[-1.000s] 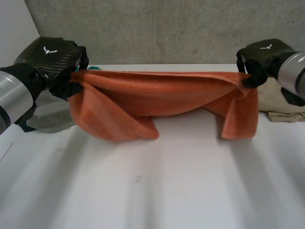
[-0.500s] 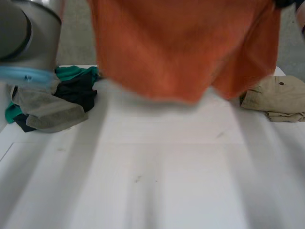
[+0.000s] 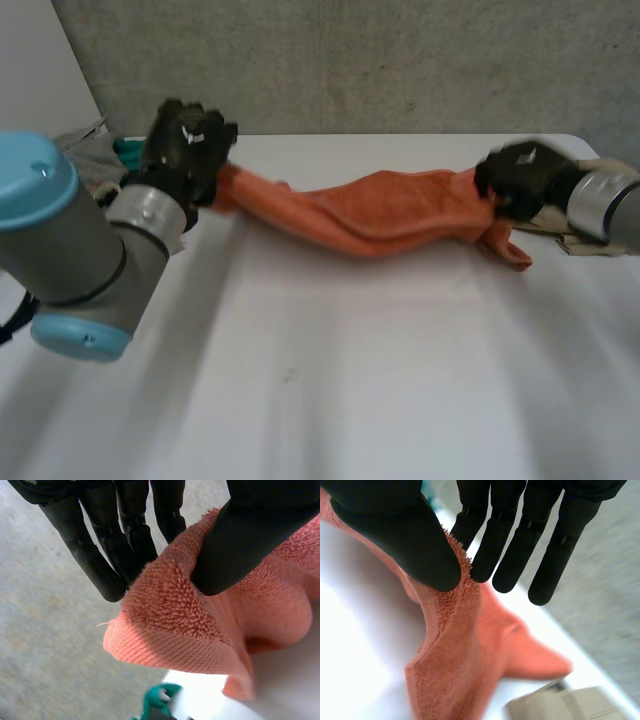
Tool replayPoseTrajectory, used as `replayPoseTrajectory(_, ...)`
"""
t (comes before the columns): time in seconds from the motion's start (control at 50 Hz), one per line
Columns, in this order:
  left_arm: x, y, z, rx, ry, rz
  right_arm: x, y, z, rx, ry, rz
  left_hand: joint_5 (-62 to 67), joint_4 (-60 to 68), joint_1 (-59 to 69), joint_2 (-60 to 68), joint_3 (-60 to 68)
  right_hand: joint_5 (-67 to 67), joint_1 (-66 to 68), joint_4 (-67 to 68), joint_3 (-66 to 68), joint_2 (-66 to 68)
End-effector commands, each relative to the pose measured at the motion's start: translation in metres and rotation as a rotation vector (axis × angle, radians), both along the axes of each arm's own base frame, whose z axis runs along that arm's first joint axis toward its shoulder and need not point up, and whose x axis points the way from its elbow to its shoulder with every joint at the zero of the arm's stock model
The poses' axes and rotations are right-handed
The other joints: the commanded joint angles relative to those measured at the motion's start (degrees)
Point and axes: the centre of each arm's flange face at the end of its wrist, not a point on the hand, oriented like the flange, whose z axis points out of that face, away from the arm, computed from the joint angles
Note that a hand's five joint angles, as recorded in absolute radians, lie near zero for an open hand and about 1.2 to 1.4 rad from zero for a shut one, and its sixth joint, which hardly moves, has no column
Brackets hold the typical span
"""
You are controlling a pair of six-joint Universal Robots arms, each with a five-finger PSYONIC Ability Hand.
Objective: Fold the laundry.
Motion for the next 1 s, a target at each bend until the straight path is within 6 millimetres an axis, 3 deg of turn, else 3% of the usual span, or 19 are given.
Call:
replayPoseTrajectory(0.02, 0.006, 0.002, -0.014, 0.033, -0.012, 0.004, 0.011, 0.006, -0.048, 0.028, 0.154, 0.092, 12.9, 11.4, 14.7, 11.3, 11.4, 12.1, 15.3, 11.3, 11.9, 12.5)
replayPoseTrajectory(0.04, 0.007, 0.002, -0.014, 0.033, -0.011, 0.004, 0.012, 0.006, -0.048, 0.024, 0.154, 0.091, 12.9, 11.4, 14.7, 11.3, 11.4, 5.3, 8.5, 4.5, 5.0, 5.6)
replayPoseTrajectory(0.06, 0.007, 0.002, -0.014, 0.038, -0.012, 0.003, 0.013, 0.006, -0.049, 0.031, 0.145, 0.077, 12.9, 11.4, 14.7, 11.3, 11.4, -17.6, -14.4, -18.4, -17.8, -17.2)
replayPoseTrajectory(0.08, 0.007, 0.002, -0.013, 0.038, -0.008, 0.005, 0.014, 0.006, -0.048, 0.035, 0.135, 0.066, 12.9, 11.4, 14.7, 11.3, 11.4, -26.5, -23.3, -27.3, -26.7, -26.1)
replayPoseTrajectory(0.2, 0.012, 0.000, -0.004, 0.038, 0.012, 0.020, 0.007, 0.008, -0.033, 0.100, -0.004, -0.111, 12.9, 11.4, 14.7, 11.3, 11.4, -47.6, -44.4, -48.4, -47.8, -47.2)
replayPoseTrajectory(0.28, 0.016, 0.000, 0.002, 0.044, 0.028, 0.025, -0.006, 0.015, -0.011, 0.109, -0.087, -0.242, 12.9, 11.4, 14.7, 11.3, 11.4, -48.8, -45.6, -49.6, -49.0, -48.4)
replayPoseTrajectory(0.32, 0.018, 0.000, 0.004, 0.049, 0.036, 0.029, -0.015, 0.019, -0.010, 0.133, -0.114, -0.314, 12.9, 11.4, 14.7, 11.3, 11.4, -50.3, -47.1, -51.1, -50.5, -49.9)
replayPoseTrajectory(0.44, 0.022, 0.001, 0.013, 0.048, 0.056, 0.030, -0.033, 0.016, -0.024, 0.166, -0.063, -0.380, 12.9, 11.4, 14.7, 11.3, 11.4, -49.8, -46.6, -50.6, -50.0, -49.4)
replayPoseTrajectory(0.6, 0.027, 0.000, 0.025, 0.025, 0.066, 0.032, -0.052, -0.005, -0.059, 0.117, 0.196, -0.286, 12.9, 11.4, 14.7, 11.3, 11.4, -42.4, -39.2, -43.2, -42.7, -42.1)
replayPoseTrajectory(0.8, 0.028, -0.003, 0.024, 0.029, 0.067, 0.037, -0.045, -0.027, -0.084, 0.120, 0.077, -0.227, 12.9, 11.4, 14.7, 11.3, 11.4, -33.3, -30.1, -34.1, -33.6, -33.0)
replayPoseTrajectory(1.0, 0.031, -0.006, 0.025, 0.028, 0.068, 0.047, -0.041, -0.043, -0.092, 0.066, 0.007, -0.242, 12.9, 11.4, 14.7, 11.3, 11.4, -31.3, -28.1, -32.1, -31.5, -30.9)
